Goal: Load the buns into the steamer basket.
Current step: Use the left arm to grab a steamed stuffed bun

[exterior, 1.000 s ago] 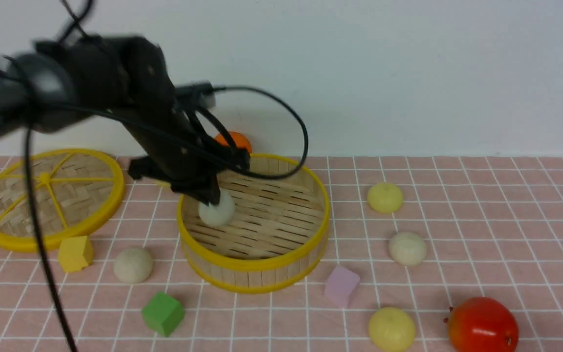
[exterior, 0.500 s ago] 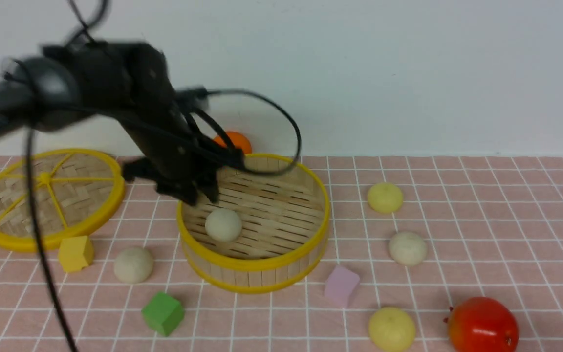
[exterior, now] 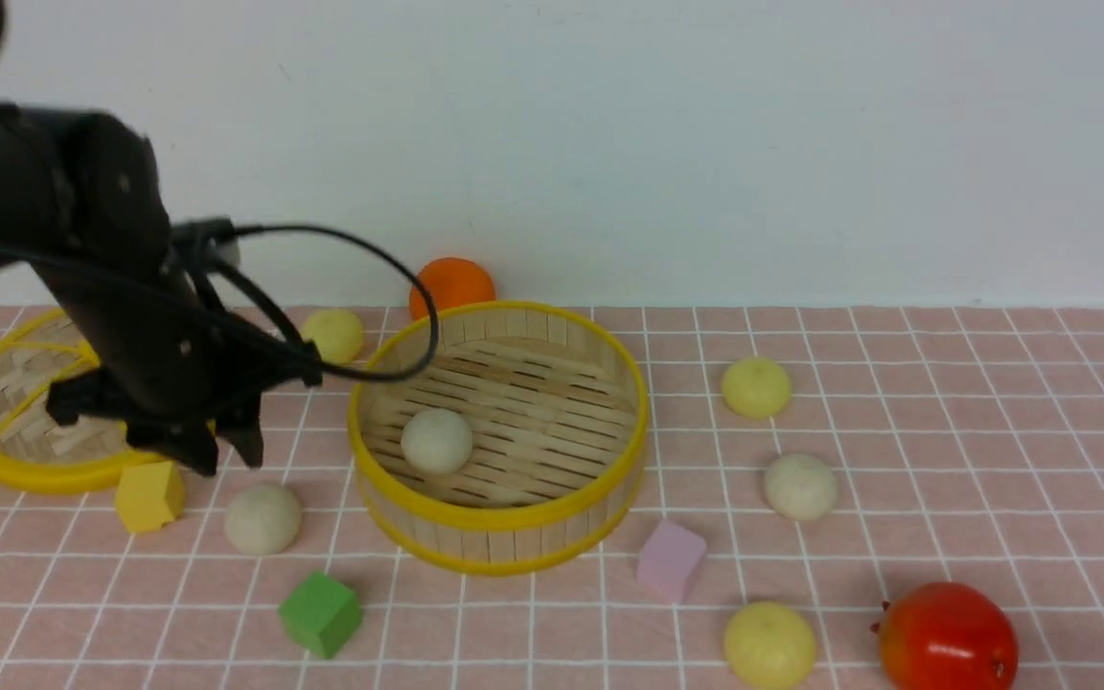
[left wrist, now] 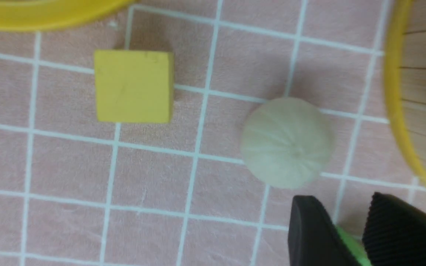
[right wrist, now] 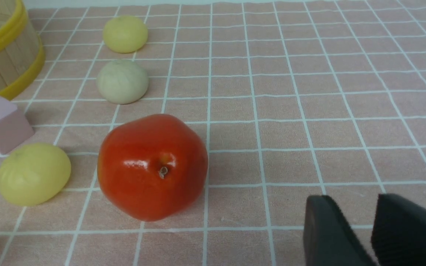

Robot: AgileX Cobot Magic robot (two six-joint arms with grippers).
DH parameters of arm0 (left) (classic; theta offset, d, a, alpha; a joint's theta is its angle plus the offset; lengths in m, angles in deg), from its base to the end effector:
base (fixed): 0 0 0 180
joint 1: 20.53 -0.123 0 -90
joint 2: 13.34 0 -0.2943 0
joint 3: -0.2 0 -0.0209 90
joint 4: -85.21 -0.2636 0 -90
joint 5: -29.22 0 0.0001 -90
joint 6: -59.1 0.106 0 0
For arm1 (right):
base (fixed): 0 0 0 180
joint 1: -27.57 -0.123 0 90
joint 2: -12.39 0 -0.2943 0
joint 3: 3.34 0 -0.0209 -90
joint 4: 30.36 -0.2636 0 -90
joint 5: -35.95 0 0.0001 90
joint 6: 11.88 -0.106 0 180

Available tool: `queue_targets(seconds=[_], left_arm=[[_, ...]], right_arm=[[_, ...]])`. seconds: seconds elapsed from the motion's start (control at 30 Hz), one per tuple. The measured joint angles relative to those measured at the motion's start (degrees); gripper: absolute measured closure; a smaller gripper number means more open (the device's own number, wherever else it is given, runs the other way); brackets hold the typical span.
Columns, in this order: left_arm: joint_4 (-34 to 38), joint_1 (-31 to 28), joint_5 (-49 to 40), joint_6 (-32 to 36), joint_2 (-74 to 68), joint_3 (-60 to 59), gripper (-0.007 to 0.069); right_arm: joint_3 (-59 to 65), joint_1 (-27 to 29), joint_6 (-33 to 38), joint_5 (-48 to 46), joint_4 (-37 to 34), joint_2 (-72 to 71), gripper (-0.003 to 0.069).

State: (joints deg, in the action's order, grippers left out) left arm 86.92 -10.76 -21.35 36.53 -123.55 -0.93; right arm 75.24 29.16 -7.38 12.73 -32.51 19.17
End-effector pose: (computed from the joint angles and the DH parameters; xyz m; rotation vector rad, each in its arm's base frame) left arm 0.3816 -0.0682 0.2220 -0.3383 2.8209 -0.1615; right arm 0.0693 -0.0004 0.1661 -0.0255 1.8948 -0.0349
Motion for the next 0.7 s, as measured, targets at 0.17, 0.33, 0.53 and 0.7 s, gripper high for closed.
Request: queue_targets(seconds=[0.17,0.33,0.53,0.7], left_arm=[[-1.3,0.0,2.6,-0.1,-3.9,0.0,0.0382],[-1.7,0.0,5.1,-0.2,-6.6,0.0,0.0382],[-2.2,0.0,5.7,0.0,-8.8,0.0,0.0384],[-2.1,0.0,5.1,2.0,-8.8,0.1,0.0476]], right_arm=[[0.0,0.0,0.0,0.0,0.0,0.0,0.0419],[0.0,0.0,0.0,0.0,0.0,0.0,0.0419],[0.0,0.0,0.0,0.0,0.0,0.0,0.0419],[0.0,0.0,0.0,0.0,0.0,0.0,0.0419]])
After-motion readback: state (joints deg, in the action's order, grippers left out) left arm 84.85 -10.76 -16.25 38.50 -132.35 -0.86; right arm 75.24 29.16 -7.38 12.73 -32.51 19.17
